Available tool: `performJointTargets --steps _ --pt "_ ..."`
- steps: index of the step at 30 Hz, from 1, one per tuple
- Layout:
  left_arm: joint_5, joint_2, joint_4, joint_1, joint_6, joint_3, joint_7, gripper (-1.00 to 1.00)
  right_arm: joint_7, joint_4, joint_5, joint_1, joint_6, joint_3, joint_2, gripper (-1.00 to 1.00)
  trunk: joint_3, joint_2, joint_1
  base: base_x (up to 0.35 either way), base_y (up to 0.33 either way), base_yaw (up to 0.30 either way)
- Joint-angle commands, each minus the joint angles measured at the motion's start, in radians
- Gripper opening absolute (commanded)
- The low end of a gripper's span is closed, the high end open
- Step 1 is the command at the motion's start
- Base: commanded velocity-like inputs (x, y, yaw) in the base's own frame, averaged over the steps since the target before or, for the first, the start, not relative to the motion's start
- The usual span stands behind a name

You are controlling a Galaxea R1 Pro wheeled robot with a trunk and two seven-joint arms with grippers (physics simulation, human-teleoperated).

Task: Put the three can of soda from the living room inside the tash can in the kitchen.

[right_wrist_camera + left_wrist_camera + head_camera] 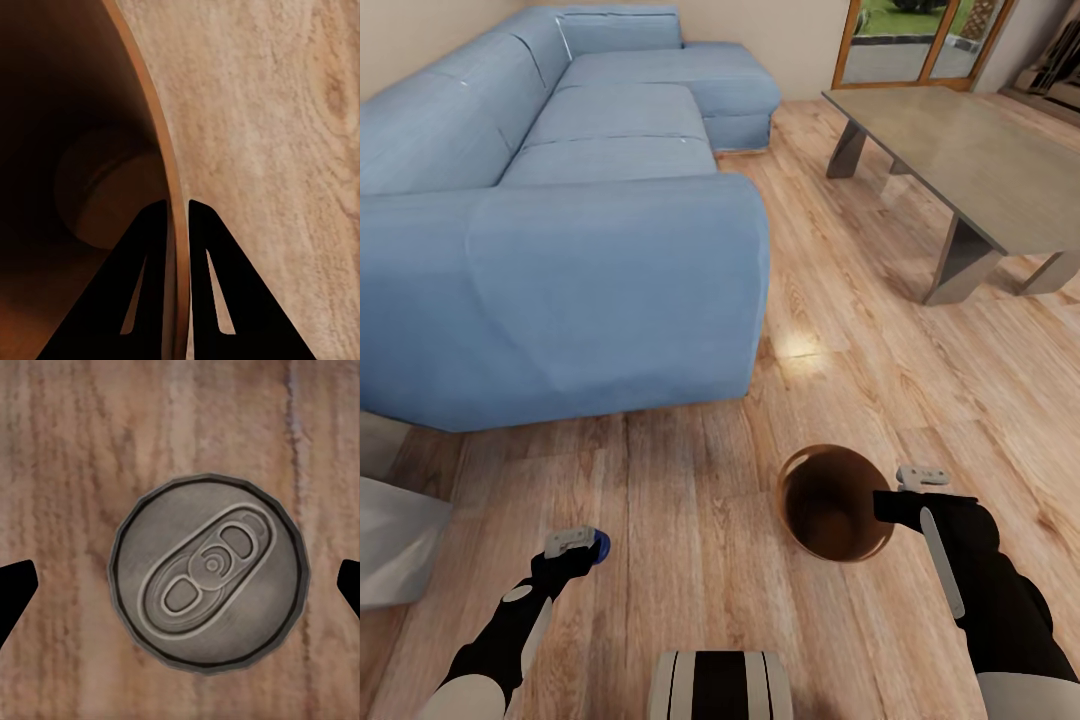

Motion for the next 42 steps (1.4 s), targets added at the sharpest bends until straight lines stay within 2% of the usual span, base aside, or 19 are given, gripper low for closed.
performJointTargets --steps 1,5,31,42 --pt "0.000 0.000 0.001 0.000 0.000 0.000 0.000 1.00 0.004 -0.001 0.000 0.000 -0.003 -0.001 0.000 -1.00 0.000 0.000 0.016 0.000 0.000 0.000" --pt "0.000 0.000 0.001 0.000 0.001 0.000 0.000 1.00 0.004 -0.001 0.000 0.000 -0.003 -0.001 0.000 -1.00 -0.012 -0.001 0.017 0.000 0.000 0.000" --pt "0.000 0.000 0.000 0.000 0.000 0.000 0.000 1.00 0.004 -0.002 0.000 0.000 -0.003 -0.001 0.000 -1.00 -0.012 -0.001 0.017 0.000 0.000 0.000" --pt "0.000 0.000 0.000 0.000 0.000 0.000 0.000 1.00 0.004 -0.042 0.000 0.001 -0.003 -0.002 0.000 -1.00 -0.012 -0.001 0.017 0.000 0.000 0.000"
